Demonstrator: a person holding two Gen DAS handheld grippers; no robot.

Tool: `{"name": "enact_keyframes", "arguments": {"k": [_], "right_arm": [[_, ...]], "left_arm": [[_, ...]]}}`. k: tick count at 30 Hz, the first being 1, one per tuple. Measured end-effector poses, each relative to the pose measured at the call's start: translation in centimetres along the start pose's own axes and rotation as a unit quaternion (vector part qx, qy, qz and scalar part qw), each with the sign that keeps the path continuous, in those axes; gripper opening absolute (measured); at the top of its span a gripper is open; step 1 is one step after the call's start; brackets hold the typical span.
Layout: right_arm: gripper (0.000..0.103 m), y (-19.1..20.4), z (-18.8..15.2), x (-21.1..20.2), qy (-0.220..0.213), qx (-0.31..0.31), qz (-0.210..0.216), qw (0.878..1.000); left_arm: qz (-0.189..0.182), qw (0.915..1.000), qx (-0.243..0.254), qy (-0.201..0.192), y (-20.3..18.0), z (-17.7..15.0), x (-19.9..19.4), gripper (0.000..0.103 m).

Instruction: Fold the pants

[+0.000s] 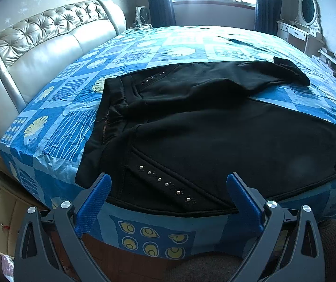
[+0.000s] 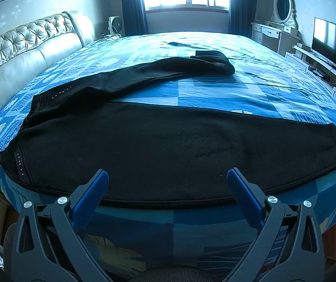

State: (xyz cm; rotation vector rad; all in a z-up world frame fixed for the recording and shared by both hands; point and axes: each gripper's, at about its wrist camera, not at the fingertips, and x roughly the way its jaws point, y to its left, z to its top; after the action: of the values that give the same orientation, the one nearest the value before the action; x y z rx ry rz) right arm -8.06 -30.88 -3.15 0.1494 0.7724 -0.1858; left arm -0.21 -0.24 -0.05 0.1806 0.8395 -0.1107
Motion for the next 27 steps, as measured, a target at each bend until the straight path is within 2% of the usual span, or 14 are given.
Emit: {"name": "enact_keyframes", "arguments": {"k": [13,27], "right_arm": [[0.101,-0.07,-0.03,-0.05,0.0,0.002,0.0,1.0],[0.101,-0.13,-0.03,0.0,0.0,0.003,0.0,1.0]], "left_arm": [[-0.041,0.9991,0.003,-0.007,-0.59,0.03,-0.64,0.098],[-0.048,0.9988,0.009,-0.004,-0.87,0.02,-0.5,0.098]]}}
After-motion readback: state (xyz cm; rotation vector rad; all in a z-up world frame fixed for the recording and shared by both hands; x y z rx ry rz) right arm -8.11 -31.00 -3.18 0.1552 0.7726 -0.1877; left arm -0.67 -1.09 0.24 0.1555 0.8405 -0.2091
